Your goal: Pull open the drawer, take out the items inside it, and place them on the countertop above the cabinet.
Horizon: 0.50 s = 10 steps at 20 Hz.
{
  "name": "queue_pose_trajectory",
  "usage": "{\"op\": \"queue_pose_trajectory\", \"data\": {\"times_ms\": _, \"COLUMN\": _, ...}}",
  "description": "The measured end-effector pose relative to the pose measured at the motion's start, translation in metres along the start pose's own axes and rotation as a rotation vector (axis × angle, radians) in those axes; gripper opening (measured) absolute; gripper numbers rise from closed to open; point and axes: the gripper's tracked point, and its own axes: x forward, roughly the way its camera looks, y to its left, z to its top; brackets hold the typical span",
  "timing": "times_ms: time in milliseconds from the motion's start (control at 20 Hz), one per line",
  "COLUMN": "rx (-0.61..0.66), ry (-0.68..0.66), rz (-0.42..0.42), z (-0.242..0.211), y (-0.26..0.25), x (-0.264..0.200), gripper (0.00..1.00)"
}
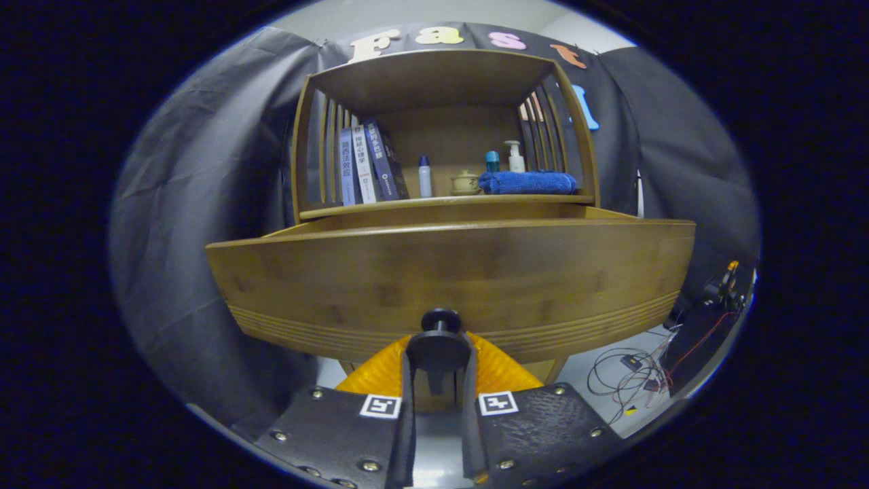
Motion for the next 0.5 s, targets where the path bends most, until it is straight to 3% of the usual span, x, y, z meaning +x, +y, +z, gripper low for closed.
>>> {"op": "queue_pose_trajectory", "data": {"times_ms": 50, "rx": -0.018, "ry": -0.006, "rz": -0.009, "z": 0.002, "y": -0.001, "x": 0.001, "gripper": 0.28}}
{"op": "queue_pose_trajectory", "data": {"times_ms": 250, "rx": 0.025, "ry": 0.125, "rz": 0.050, "z": -0.015, "y": 0.018, "x": 0.006, "gripper": 0.65}}
{"op": "queue_pose_trajectory", "data": {"times_ms": 400, "rx": 0.051, "ry": 0.100, "rz": 0.050, "z": -0.003, "y": 0.019, "x": 0.002, "gripper": 0.92}}
{"op": "queue_pose_trajectory", "data": {"times_ms": 500, "rx": 0.053, "ry": 0.094, "rz": 0.036, "z": 0.005, "y": 0.020, "x": -0.003, "gripper": 0.99}}
